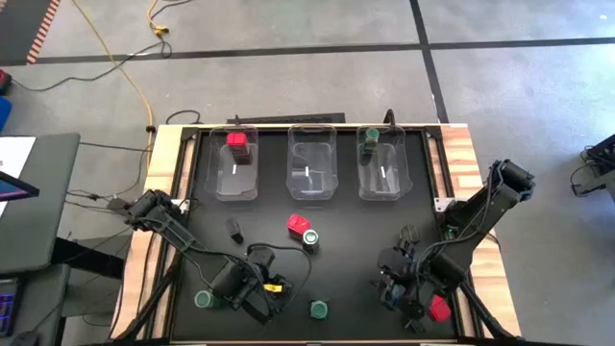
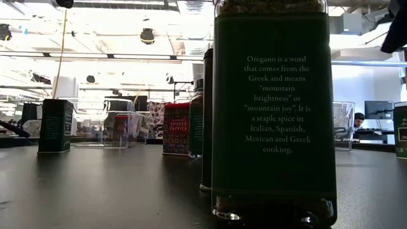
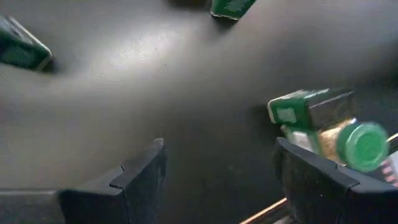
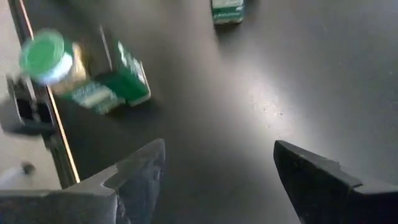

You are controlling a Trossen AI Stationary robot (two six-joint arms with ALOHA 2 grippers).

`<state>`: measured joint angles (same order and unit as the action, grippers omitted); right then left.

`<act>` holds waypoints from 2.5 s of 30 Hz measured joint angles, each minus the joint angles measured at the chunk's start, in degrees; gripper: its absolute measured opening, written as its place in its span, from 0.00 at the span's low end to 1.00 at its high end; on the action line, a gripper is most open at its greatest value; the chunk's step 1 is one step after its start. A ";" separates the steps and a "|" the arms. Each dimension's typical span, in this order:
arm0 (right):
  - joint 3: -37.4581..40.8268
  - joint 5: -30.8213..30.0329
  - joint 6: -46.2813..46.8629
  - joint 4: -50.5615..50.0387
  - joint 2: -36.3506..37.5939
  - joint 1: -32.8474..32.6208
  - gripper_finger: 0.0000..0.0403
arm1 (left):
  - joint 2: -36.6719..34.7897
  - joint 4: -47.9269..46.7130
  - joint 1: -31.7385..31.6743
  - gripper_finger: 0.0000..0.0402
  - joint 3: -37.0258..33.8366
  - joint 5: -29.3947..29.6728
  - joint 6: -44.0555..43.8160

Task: Sort spices by type
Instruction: Put the green seasoning bottle into the right transparent bin

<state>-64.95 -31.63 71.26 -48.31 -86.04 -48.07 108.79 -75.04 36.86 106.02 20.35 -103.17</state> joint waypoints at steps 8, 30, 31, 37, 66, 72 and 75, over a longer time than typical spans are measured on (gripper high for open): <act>0.00 0.35 -8.67 -0.77 0.00 -0.51 0.81 | 0.04 7.60 1.36 0.69 0.00 2.30 -11.42; 0.00 0.43 -7.91 -3.55 0.00 -6.52 0.81 | 9.38 24.64 2.19 0.69 0.00 3.53 -13.26; 0.00 0.43 -7.91 -3.55 0.00 -6.66 0.81 | 9.38 24.04 2.19 0.69 0.00 3.53 -13.41; 0.00 0.43 -7.88 -3.55 0.00 -6.76 0.81 | 9.40 22.17 2.19 0.69 0.00 3.55 -14.05; 0.00 0.39 -10.31 -3.83 0.00 -3.50 0.81 | -4.92 -15.13 9.91 0.69 -0.15 -13.15 -20.27; 0.00 0.99 -10.01 -1.24 0.00 -1.47 0.81 | -8.05 -15.05 11.88 0.69 -4.45 -16.03 -9.57; 0.00 1.13 -8.21 0.34 0.01 -0.27 0.81 | -9.28 -14.99 12.33 0.69 -7.50 -17.57 -2.27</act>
<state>-64.95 -30.50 63.05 -47.97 -86.03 -48.34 99.51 -90.03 49.19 98.52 2.77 -105.45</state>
